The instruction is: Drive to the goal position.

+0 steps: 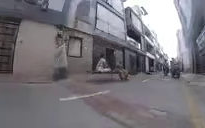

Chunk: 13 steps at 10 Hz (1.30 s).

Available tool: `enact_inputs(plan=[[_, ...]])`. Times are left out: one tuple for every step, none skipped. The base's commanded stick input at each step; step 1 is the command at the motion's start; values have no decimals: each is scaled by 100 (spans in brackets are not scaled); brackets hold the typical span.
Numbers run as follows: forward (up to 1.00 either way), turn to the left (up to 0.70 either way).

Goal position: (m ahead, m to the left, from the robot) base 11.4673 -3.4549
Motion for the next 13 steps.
enact_inputs(plan=[[0, -85], [0, -85], [0, -85], [0, -85], [0, -85], [0, -85], [0, -85], [0, -85], [0, -85], [0, -85], [0, -85], [0, -85], [0, -85]])
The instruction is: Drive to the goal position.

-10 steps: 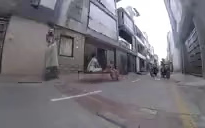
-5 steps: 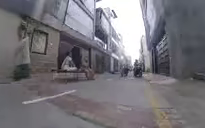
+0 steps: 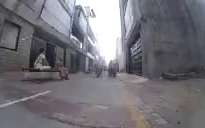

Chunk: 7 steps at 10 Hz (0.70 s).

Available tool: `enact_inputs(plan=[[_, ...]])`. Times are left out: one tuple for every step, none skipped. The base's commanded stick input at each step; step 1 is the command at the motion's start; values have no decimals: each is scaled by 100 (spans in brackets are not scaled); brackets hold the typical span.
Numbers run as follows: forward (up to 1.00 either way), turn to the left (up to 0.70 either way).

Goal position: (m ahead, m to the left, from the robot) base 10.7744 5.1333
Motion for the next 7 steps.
enact_inputs(plan=[[0, -85], [0, 0], [0, 0], [0, 0], [0, 0], [0, 0], [0, 0]])
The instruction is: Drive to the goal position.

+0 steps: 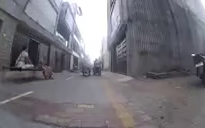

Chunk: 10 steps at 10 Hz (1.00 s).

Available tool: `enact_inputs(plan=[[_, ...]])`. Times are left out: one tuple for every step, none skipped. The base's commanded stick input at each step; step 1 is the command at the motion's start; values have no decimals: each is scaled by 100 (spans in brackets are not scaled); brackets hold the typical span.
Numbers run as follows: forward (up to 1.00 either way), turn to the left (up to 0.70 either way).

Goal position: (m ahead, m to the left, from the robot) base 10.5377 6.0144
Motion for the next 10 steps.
enact_inputs(plan=[[0, 0], [0, 0], [0, 0], [3, 0], [11, 0], [16, 0], [15, 0], [58, 0], [85, 0], [85, 0]])
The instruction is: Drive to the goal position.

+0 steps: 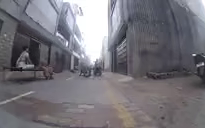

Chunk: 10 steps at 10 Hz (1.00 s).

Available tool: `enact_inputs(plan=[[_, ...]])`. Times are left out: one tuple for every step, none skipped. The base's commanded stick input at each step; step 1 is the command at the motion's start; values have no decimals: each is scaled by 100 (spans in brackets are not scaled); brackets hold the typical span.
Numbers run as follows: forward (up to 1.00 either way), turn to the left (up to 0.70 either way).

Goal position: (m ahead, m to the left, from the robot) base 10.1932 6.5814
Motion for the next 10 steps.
enact_inputs(plan=[[85, 0], [85, 0], [85, 0], [85, 0], [85, 0], [85, 1], [85, 12], [85, 34], [85, 34], [85, 34]])
